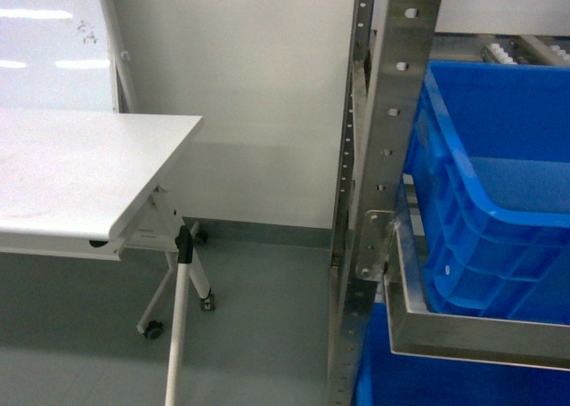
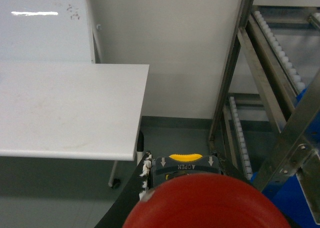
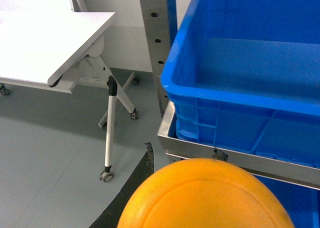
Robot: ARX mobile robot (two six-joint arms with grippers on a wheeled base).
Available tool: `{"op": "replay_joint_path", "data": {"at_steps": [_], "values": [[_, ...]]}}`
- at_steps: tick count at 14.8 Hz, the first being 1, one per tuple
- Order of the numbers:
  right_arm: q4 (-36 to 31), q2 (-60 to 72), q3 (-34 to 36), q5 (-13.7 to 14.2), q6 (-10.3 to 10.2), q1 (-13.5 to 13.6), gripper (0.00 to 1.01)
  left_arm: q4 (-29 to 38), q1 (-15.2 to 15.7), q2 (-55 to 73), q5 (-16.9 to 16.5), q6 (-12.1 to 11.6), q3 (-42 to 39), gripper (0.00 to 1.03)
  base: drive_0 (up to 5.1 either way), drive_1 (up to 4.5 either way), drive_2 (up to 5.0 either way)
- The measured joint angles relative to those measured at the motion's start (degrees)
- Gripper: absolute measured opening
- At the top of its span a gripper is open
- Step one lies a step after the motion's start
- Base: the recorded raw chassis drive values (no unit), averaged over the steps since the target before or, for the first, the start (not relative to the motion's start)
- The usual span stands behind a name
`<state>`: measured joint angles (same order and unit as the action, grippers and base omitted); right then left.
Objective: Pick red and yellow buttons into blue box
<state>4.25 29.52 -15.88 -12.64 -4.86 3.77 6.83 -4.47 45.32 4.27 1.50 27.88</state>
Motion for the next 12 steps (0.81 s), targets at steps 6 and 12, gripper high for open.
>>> {"op": "replay_joint_path", "data": {"at_steps": [6,12], "values": [[-0.02,0.0,0.0,0.04,-0.02,0.0,0.27,0.02,0.0,0.09,-0.02,-0.02,0.0,0.27,4.4,-2.21,-2.2],[0.0,0.04,0.0,0.04,0.0,0.0,0.27,0.0,0.0,0.17,-0.02,-0.02,0.0,0.27,5.1,-2.25,-2.3]]}}
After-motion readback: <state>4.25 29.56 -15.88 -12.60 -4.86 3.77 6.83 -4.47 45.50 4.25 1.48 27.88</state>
